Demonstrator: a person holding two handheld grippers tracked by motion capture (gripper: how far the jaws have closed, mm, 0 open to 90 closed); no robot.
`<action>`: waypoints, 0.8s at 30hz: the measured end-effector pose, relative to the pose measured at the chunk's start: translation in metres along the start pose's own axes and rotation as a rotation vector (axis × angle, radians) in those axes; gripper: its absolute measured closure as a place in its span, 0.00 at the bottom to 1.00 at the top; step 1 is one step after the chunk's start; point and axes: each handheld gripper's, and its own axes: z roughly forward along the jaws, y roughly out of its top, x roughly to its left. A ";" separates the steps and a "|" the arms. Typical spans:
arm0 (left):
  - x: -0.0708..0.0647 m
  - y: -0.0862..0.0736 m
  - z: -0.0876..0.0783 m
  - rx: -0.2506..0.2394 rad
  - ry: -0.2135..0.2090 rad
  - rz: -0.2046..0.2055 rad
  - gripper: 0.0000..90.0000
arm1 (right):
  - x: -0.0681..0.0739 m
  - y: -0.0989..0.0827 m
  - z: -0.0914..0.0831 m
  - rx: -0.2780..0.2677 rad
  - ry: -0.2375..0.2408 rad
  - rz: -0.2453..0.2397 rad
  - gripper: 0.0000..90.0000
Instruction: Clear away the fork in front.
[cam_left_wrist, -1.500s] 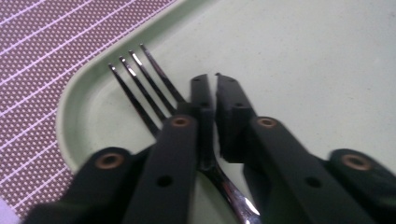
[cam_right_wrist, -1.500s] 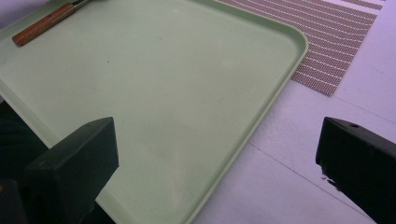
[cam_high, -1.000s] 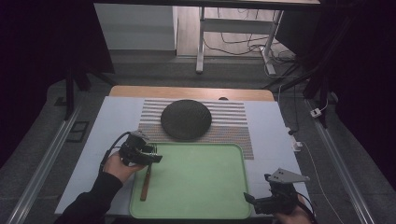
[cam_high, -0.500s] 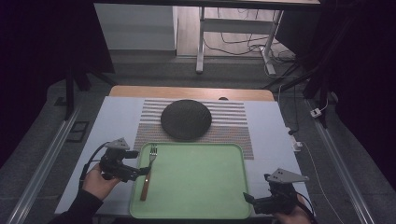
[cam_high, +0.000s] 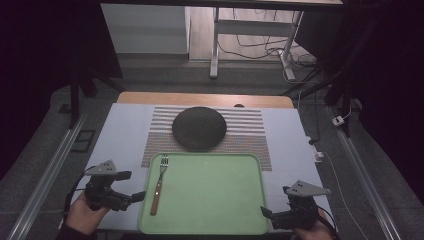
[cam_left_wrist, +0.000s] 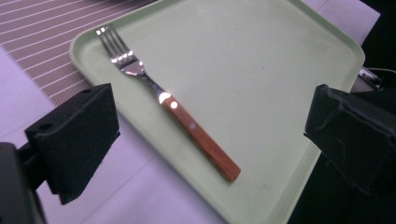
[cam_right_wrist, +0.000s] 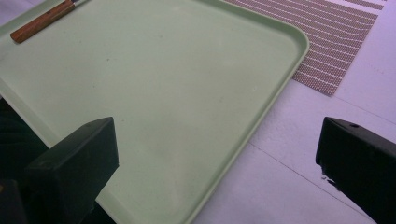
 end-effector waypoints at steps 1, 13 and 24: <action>0.000 -0.002 -0.002 -0.006 0.000 -0.005 0.03 | 0.000 0.000 0.000 0.001 0.001 0.000 0.00; 0.006 -0.031 -0.028 -0.040 0.012 -0.058 0.00 | 0.000 0.000 0.000 0.004 0.000 0.001 0.00; 0.001 -0.039 -0.035 -0.012 0.054 -0.053 0.00 | 0.001 0.001 0.001 0.007 -0.001 0.005 0.00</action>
